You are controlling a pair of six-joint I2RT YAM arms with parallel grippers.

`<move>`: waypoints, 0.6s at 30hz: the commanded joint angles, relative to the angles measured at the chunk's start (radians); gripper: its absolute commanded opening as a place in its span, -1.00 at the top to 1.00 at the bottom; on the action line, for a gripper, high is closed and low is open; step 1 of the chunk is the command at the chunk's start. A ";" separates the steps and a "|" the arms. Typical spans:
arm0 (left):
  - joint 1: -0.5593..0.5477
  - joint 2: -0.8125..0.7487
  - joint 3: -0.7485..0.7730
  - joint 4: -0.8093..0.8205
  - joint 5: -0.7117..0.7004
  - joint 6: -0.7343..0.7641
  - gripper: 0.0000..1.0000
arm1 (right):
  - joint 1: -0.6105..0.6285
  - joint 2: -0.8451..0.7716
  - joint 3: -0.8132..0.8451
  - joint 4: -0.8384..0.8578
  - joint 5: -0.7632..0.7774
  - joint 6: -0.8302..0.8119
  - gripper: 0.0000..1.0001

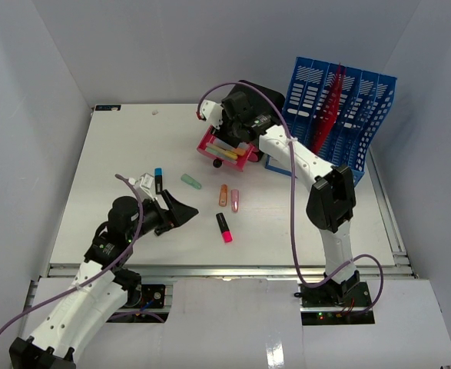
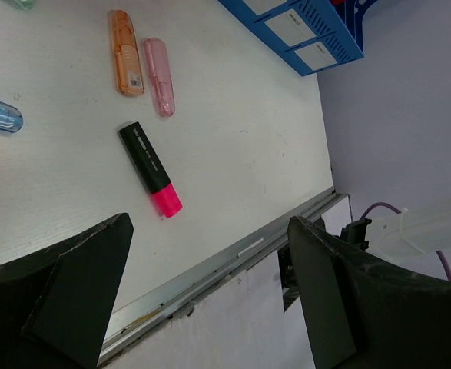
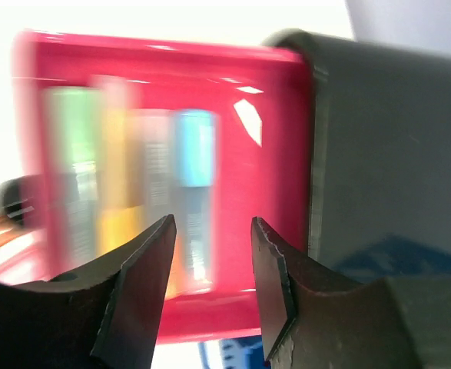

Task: Organize the desk

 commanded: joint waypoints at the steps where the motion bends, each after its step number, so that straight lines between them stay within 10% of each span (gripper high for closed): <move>1: 0.003 -0.038 0.049 -0.054 -0.037 0.022 -0.86 | 0.009 -0.193 -0.068 -0.108 -0.511 -0.105 0.03; 9: 0.004 -0.095 0.040 -0.086 -0.049 0.006 -0.86 | 0.070 -0.281 -0.303 -0.137 -0.748 -0.233 0.59; 18: 0.003 -0.121 0.039 -0.109 -0.063 -0.001 -0.86 | 0.230 -0.228 -0.447 0.144 -0.231 0.013 0.81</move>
